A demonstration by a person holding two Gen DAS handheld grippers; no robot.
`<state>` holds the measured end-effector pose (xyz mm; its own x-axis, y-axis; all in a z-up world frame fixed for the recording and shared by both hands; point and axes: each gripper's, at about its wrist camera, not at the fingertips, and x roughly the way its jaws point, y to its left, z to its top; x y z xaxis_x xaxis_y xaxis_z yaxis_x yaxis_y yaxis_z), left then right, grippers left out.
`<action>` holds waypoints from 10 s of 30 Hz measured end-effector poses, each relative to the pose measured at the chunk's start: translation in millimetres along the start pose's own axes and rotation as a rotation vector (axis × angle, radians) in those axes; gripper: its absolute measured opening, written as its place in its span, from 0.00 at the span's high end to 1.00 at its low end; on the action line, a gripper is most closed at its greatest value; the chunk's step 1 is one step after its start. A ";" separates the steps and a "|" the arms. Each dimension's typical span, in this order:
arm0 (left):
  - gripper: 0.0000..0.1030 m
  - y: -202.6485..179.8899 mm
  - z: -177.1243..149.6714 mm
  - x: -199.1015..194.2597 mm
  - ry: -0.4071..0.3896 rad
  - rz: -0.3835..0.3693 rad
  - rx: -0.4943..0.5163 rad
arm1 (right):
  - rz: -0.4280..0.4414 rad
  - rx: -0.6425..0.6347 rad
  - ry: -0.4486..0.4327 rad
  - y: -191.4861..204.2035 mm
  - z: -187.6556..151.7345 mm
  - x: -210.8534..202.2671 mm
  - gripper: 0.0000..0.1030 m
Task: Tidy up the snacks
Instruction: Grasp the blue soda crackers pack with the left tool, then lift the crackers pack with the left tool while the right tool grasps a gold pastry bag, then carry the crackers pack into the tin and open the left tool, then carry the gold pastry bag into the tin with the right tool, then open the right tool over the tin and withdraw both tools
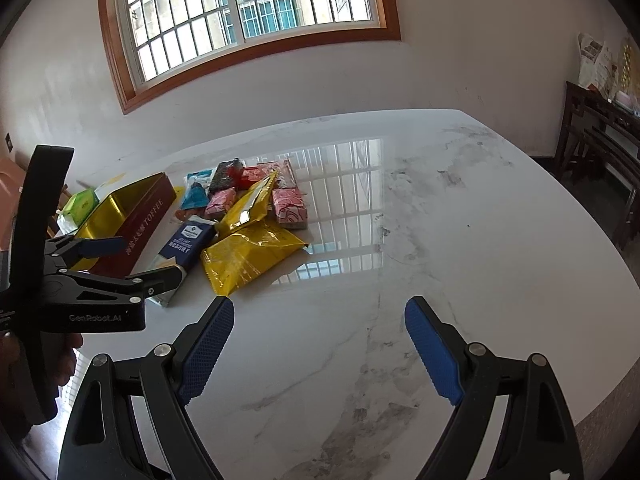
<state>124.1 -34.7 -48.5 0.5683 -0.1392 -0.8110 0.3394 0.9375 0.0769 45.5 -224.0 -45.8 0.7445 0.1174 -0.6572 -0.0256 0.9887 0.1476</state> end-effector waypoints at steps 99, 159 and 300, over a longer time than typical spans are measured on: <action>0.50 107.6 -43.4 -77.0 -0.100 0.134 -0.232 | -0.068 0.081 0.321 65.5 53.1 127.5 0.50; 0.28 218.0 -52.4 -5.2 -0.016 0.210 -0.447 | 0.109 0.101 0.304 58.6 35.7 90.9 0.52; 0.00 119.8 1.8 -90.3 -0.212 0.034 -0.268 | -0.071 0.081 0.072 -19.5 56.3 102.7 0.48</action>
<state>114.8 89.6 35.0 0.7285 -0.1430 -0.6699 0.1242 0.9893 -0.0760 160.0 -236.4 -74.5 0.6924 0.0565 -0.7193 0.0819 0.9843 0.1561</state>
